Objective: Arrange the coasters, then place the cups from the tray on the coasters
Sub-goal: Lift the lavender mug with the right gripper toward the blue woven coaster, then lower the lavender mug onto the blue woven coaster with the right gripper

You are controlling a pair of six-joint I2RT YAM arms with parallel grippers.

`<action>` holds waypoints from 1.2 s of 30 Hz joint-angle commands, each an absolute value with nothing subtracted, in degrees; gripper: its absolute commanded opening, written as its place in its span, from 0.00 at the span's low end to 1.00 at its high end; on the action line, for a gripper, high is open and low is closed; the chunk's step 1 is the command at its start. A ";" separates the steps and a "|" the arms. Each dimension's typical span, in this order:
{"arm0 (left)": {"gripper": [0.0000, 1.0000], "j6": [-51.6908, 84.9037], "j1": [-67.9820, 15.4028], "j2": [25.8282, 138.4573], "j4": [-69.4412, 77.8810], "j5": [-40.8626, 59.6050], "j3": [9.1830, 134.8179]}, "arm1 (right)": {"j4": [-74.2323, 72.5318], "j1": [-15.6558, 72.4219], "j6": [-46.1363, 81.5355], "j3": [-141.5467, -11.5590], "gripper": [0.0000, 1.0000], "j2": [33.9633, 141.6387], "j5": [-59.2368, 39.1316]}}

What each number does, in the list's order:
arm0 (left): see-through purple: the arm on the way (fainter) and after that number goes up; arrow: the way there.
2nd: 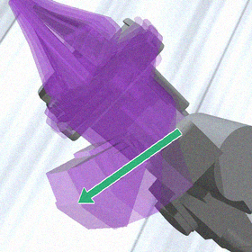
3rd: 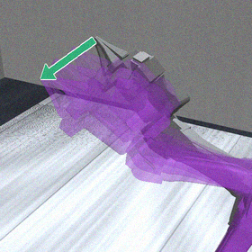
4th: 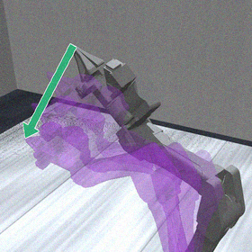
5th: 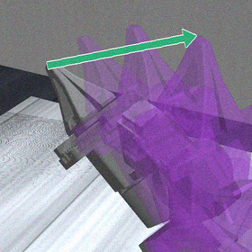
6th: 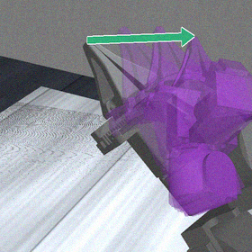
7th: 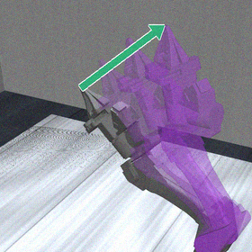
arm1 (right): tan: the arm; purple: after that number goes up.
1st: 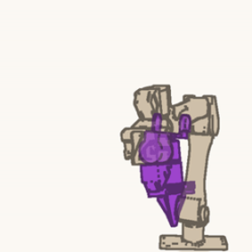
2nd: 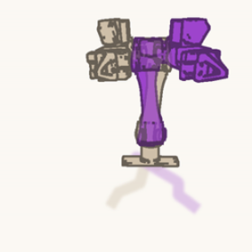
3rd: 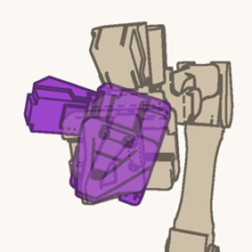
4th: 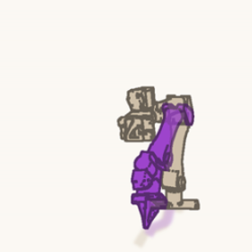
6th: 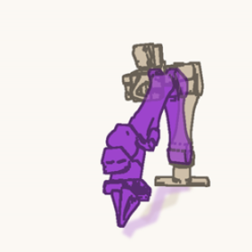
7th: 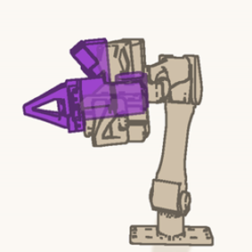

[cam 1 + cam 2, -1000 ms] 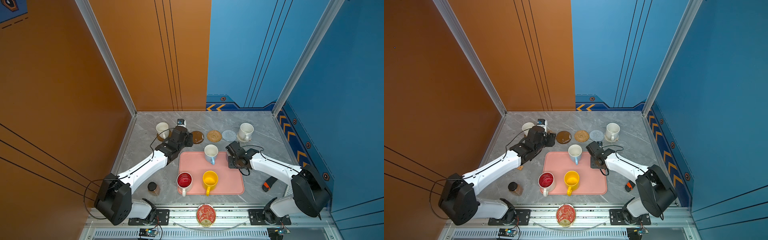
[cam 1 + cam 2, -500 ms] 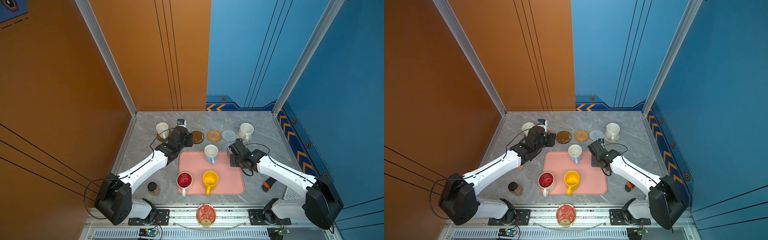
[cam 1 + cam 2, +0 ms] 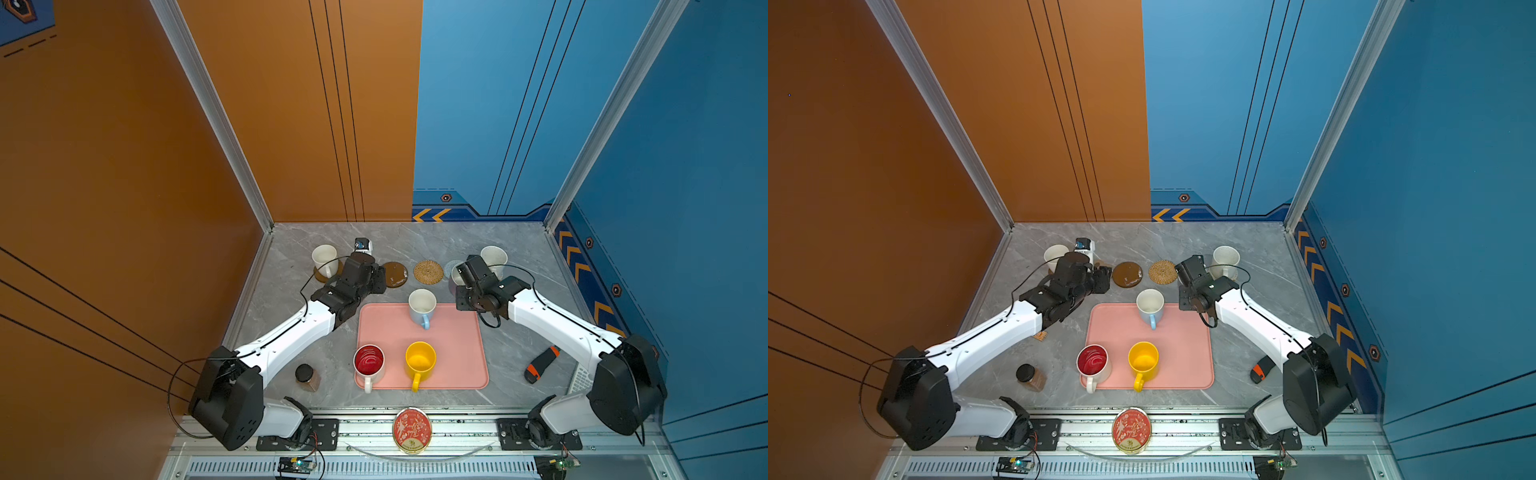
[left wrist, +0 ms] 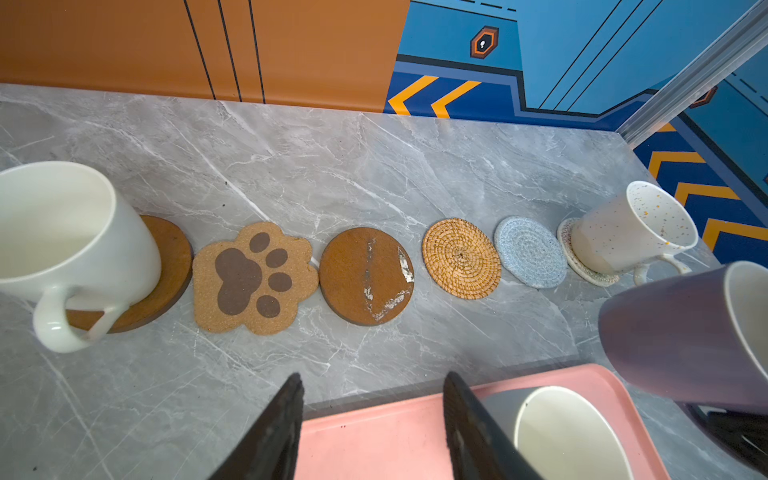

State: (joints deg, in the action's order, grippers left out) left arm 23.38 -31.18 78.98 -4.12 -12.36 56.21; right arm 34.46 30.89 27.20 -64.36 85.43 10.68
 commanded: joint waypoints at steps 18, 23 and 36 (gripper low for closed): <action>0.55 22.59 -30.32 76.91 -5.36 -12.83 55.07 | 30.80 22.69 19.86 -81.59 0.00 103.19 8.02; 0.55 22.59 -30.22 76.61 -5.28 -13.14 54.84 | 30.56 21.81 19.64 -83.29 0.00 105.44 7.74; 0.55 22.50 -29.82 77.08 -5.43 -12.95 54.88 | 30.59 20.59 19.43 -86.61 0.00 109.96 7.36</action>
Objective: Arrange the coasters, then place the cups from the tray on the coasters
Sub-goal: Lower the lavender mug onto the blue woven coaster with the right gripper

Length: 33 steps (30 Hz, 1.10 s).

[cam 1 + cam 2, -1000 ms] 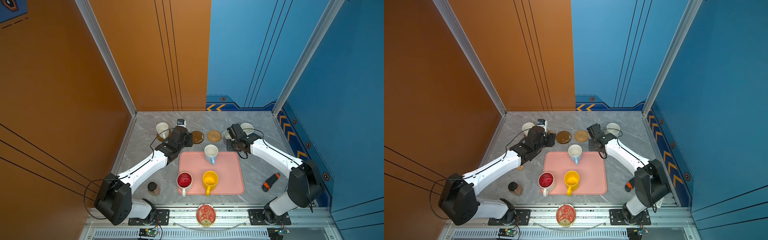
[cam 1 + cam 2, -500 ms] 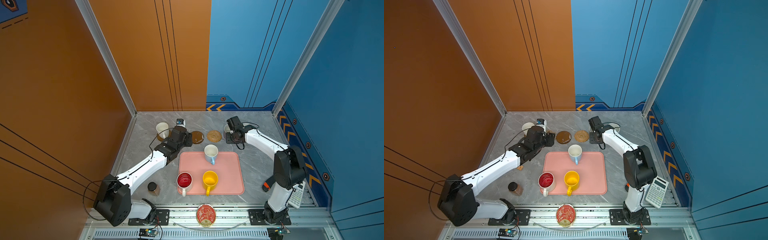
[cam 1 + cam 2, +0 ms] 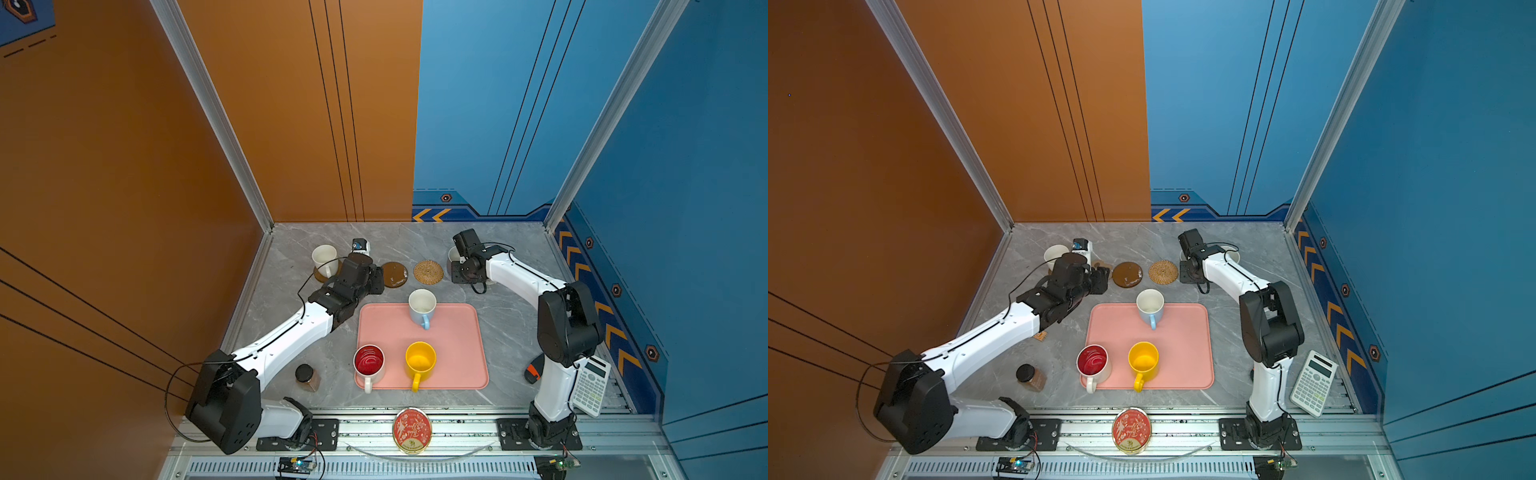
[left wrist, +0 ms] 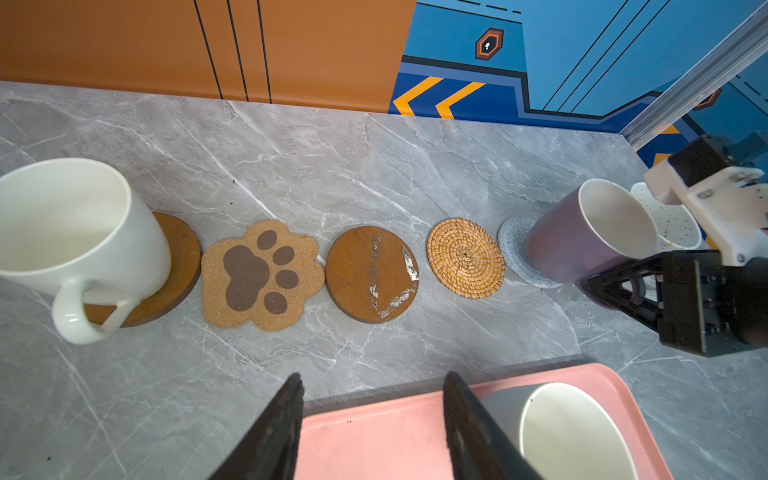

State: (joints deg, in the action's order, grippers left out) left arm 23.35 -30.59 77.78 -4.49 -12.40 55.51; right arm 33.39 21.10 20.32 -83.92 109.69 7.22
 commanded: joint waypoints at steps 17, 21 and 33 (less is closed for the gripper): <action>0.55 22.54 -29.36 77.43 -5.54 -12.74 54.93 | 30.67 20.14 19.25 -88.56 0.00 113.01 8.18; 0.55 22.59 -29.34 77.43 -5.63 -12.74 54.98 | 30.70 20.06 19.16 -88.73 0.00 113.57 8.54; 0.55 22.59 -29.28 77.41 -5.63 -12.70 54.85 | 30.59 19.87 19.16 -88.86 0.00 114.52 9.32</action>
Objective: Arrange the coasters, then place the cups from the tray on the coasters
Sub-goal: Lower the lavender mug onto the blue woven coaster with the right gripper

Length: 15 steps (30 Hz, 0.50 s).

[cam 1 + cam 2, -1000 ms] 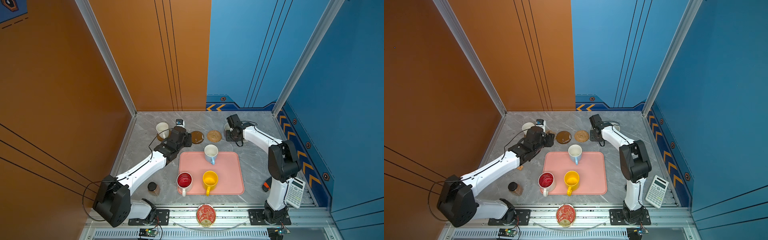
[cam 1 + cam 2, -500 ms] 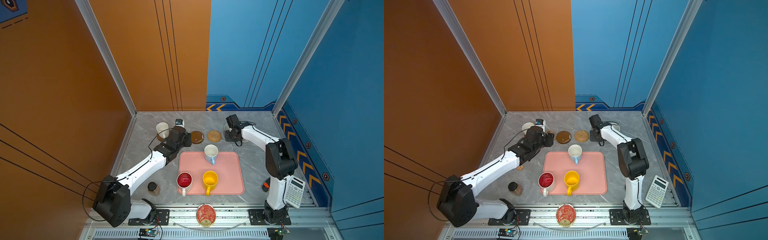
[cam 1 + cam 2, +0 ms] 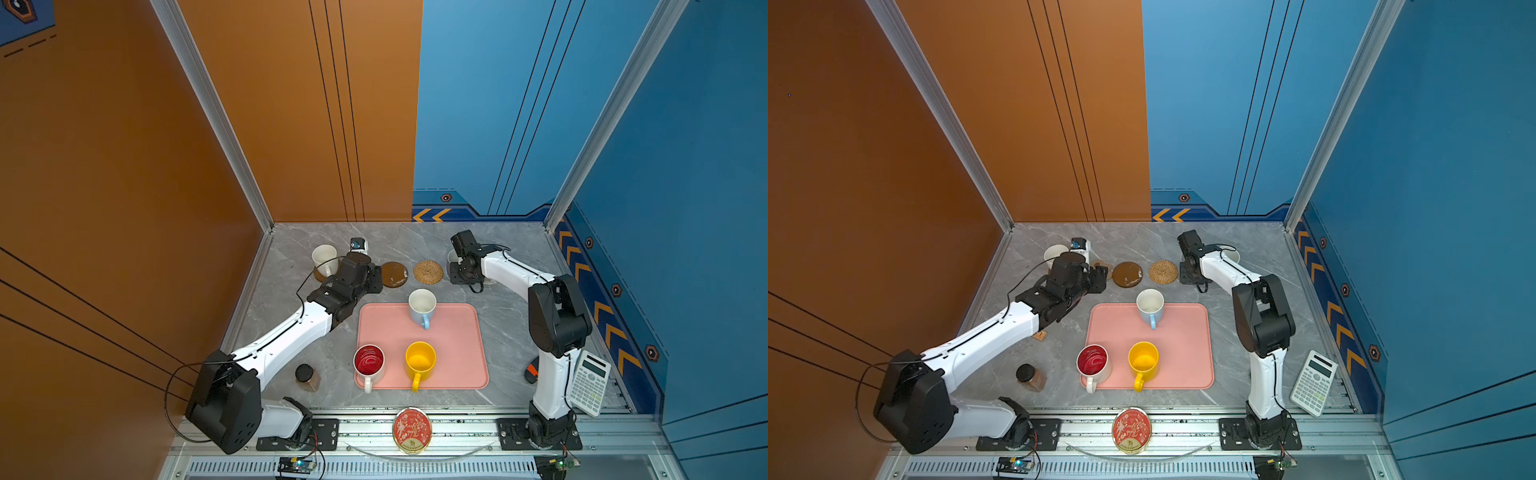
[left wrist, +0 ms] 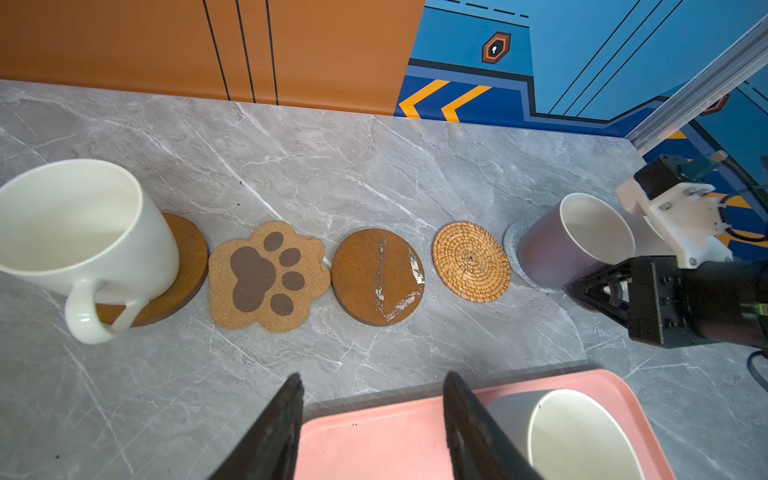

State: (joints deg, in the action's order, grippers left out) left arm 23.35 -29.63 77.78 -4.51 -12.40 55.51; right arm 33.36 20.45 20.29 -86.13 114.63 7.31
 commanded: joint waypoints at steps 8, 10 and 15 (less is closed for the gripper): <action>0.55 22.59 -29.23 77.34 -5.76 -12.65 54.85 | 30.34 19.66 19.38 -88.76 0.00 114.96 9.38; 0.55 22.59 -29.16 77.35 -5.72 -12.64 54.91 | 30.32 19.68 19.41 -88.77 0.00 115.04 9.28; 0.55 22.54 -29.16 77.43 -5.76 -12.57 54.93 | 30.23 19.43 19.60 -88.68 0.00 115.15 9.30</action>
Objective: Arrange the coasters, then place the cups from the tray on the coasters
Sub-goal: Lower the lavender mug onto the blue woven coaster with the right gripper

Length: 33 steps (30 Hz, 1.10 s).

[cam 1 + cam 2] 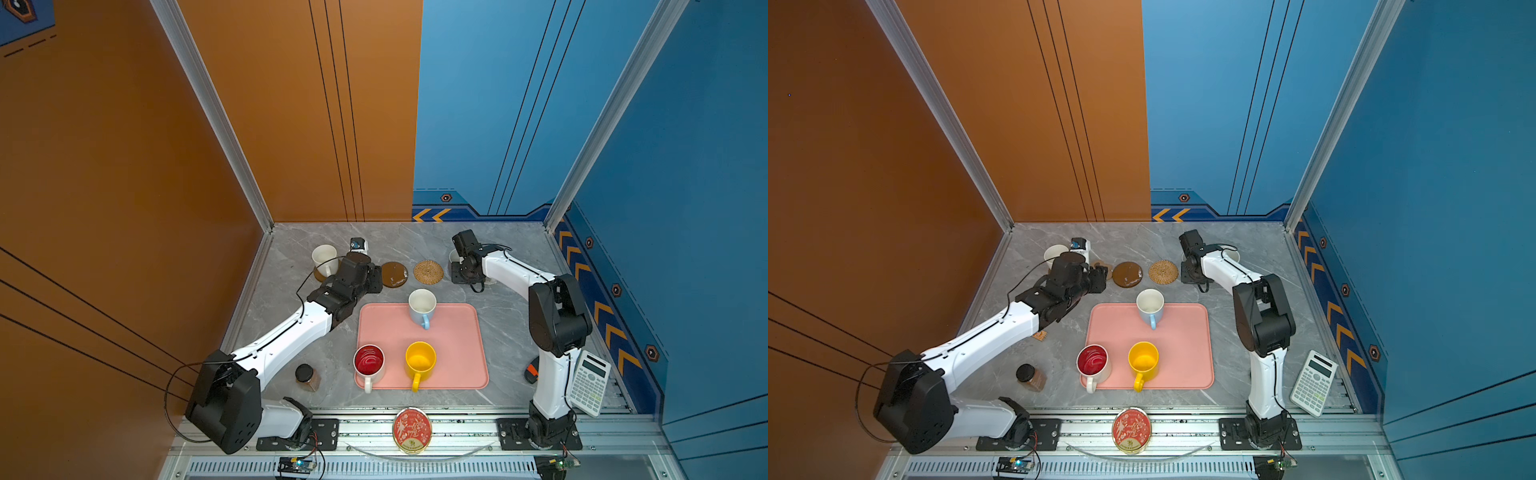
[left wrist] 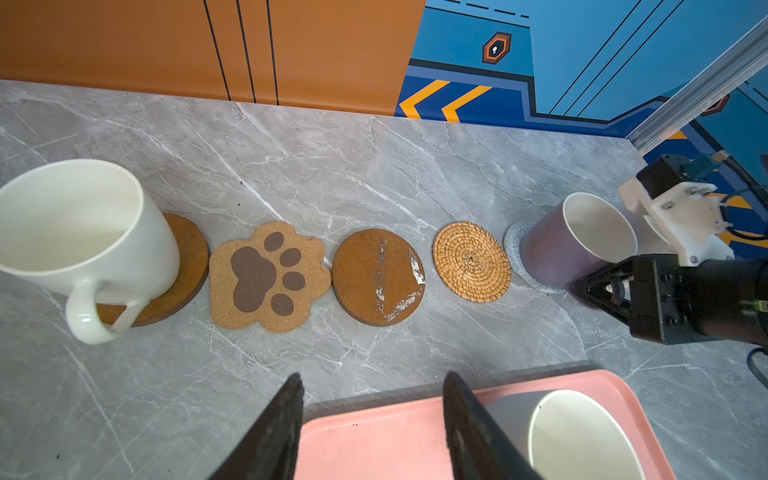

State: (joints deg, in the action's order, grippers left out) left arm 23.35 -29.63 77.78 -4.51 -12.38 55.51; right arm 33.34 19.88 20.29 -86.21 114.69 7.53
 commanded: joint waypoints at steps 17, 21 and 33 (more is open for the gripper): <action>0.55 22.50 -29.03 77.27 -5.97 -12.40 54.85 | 30.32 19.18 20.90 -87.57 0.25 114.90 8.34; 0.55 22.50 -29.09 77.25 -5.98 -12.30 54.95 | 30.33 19.25 21.05 -87.03 0.40 114.27 8.30; 0.56 22.58 -29.08 76.82 -6.08 -11.95 54.87 | 30.59 19.97 21.27 -86.09 0.66 108.37 8.60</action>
